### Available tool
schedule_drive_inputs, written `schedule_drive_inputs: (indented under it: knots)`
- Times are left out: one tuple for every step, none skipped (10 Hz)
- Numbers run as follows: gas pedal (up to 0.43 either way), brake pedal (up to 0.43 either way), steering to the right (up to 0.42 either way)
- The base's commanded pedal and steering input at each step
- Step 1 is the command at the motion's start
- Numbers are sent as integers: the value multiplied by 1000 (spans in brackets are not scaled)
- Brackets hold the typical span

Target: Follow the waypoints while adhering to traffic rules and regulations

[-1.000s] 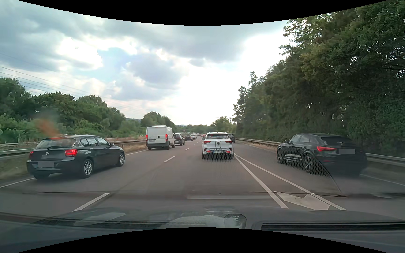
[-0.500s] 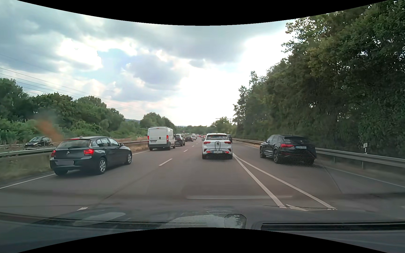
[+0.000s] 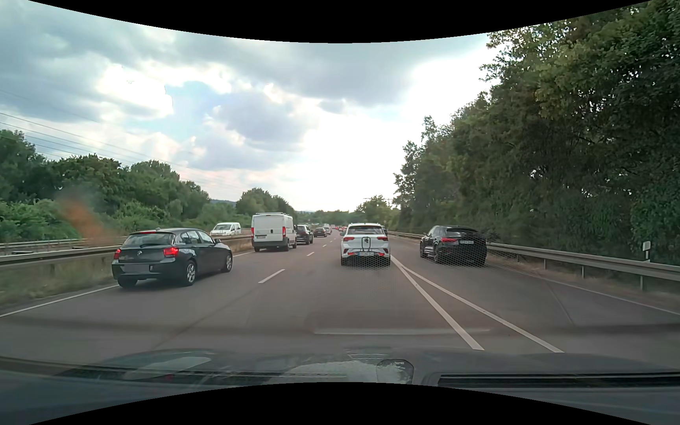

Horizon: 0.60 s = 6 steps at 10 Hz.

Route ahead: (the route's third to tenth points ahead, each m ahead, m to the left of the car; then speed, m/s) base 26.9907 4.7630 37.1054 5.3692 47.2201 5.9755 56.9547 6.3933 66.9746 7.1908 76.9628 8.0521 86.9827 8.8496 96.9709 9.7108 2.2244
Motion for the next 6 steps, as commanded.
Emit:
schedule_drive_inputs:
  knots:
    - [39, 0, -18]
    - [39, 0, -18]
    - [39, 0, -17]
    - [39, 0, -17]
    - [39, 0, -17]
    - [39, 0, -12]
